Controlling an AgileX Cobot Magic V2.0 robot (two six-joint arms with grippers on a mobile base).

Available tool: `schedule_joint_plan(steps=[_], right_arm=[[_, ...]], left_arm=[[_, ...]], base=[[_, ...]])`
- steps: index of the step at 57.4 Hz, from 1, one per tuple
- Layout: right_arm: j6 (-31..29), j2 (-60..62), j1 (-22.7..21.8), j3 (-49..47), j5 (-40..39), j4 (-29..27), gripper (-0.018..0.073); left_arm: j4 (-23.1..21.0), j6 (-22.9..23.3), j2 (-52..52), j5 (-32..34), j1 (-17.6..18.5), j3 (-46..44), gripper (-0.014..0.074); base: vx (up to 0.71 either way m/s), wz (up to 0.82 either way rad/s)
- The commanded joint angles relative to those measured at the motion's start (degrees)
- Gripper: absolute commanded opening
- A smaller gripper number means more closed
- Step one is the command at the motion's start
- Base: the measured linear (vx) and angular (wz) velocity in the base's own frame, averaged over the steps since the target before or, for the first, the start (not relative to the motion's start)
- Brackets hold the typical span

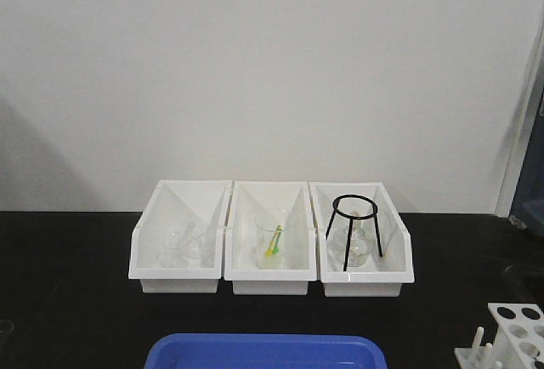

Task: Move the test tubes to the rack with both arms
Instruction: 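Move the left gripper toward the clear test tube in the glass beaker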

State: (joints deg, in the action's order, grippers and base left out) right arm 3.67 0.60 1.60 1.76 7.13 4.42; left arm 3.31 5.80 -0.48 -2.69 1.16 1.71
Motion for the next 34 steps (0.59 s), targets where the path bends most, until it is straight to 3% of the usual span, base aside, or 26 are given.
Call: schedule_joint_plan(steps=[1,17,34], right_arm=[[-0.94,0.43,0.18,0.63,-5.04,2.68,-0.0007],[1.91,0.43,0.18,0.63,-7.13,1.47,-0.0007],[2.08,0.43,0.18,0.63,-14.12,1.19,-0.0007]], left_arm=[[-0.47,0.36,-1.13,4.47,-0.06,1.49,-0.0018],[-0.41,0.48,-1.13,4.72,-0.06,1.49,-0.0018],[-0.41,0.46,-1.13,11.64,-0.06,1.08,-0.0018]], base=[[0.00,0.00],[0.00,0.00],[0.00,0.00]])
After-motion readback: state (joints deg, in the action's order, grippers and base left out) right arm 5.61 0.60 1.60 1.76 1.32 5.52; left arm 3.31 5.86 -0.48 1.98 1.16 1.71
